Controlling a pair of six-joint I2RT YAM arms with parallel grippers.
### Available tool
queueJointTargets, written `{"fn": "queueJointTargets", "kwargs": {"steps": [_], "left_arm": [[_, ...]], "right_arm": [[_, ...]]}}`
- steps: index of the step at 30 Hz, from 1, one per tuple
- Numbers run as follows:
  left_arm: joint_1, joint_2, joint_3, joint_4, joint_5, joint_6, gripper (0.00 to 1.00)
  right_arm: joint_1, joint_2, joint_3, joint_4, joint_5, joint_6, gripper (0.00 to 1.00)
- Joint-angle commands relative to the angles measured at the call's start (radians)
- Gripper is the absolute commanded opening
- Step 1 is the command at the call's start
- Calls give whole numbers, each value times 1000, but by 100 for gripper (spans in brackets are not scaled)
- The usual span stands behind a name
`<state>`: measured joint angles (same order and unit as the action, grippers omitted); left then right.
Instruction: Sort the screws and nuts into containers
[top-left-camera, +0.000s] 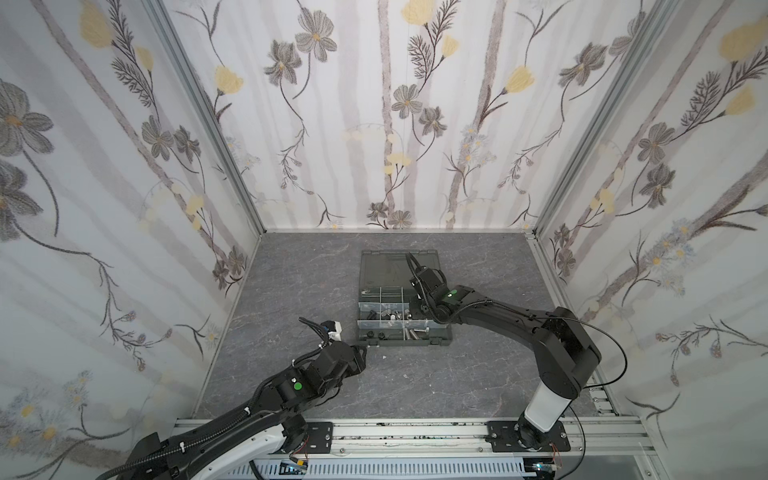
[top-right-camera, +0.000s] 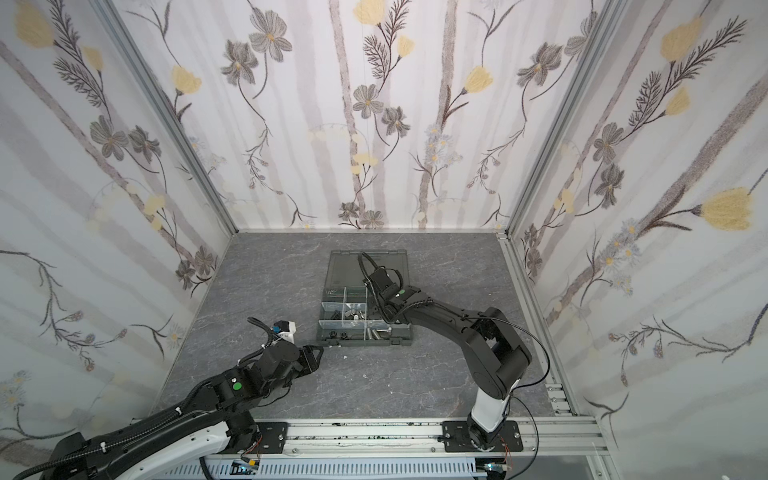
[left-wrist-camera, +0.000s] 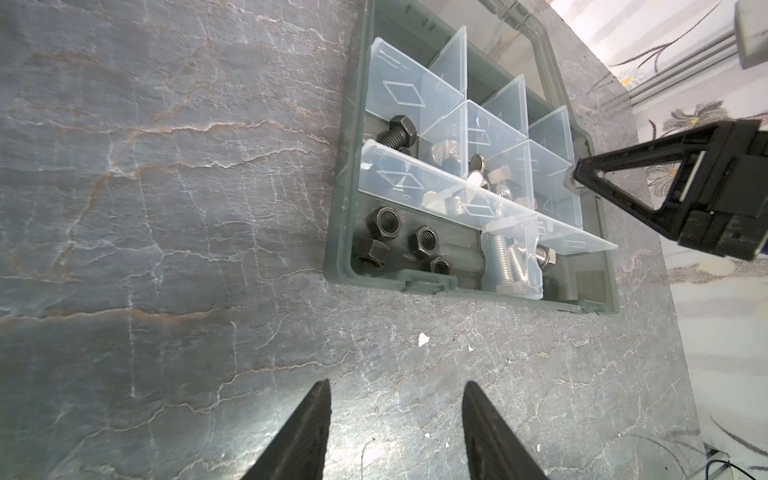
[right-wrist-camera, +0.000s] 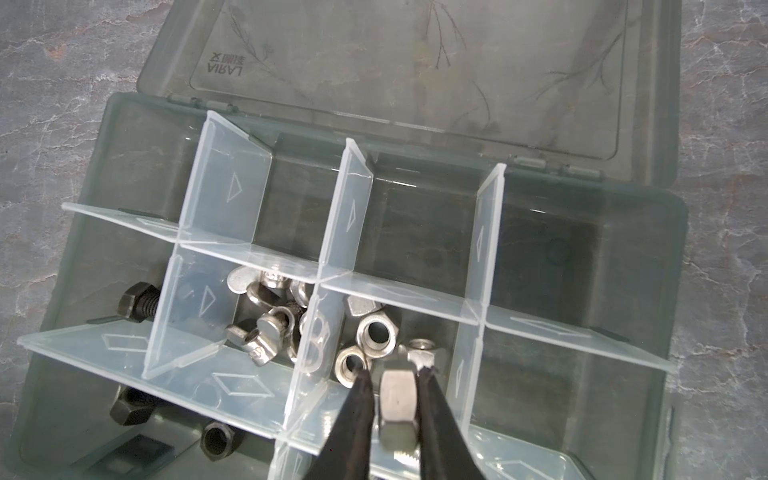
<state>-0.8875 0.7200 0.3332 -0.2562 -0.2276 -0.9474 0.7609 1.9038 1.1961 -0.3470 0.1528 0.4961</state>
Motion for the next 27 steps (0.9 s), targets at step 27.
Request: {"fn": "queueJointTargets", "kwargs": {"steps": [27], "left_arm": [[2, 12, 74, 41, -151, 66, 53]], "right_arm": [[-16, -249, -94, 81, 80, -20, 31]]}}
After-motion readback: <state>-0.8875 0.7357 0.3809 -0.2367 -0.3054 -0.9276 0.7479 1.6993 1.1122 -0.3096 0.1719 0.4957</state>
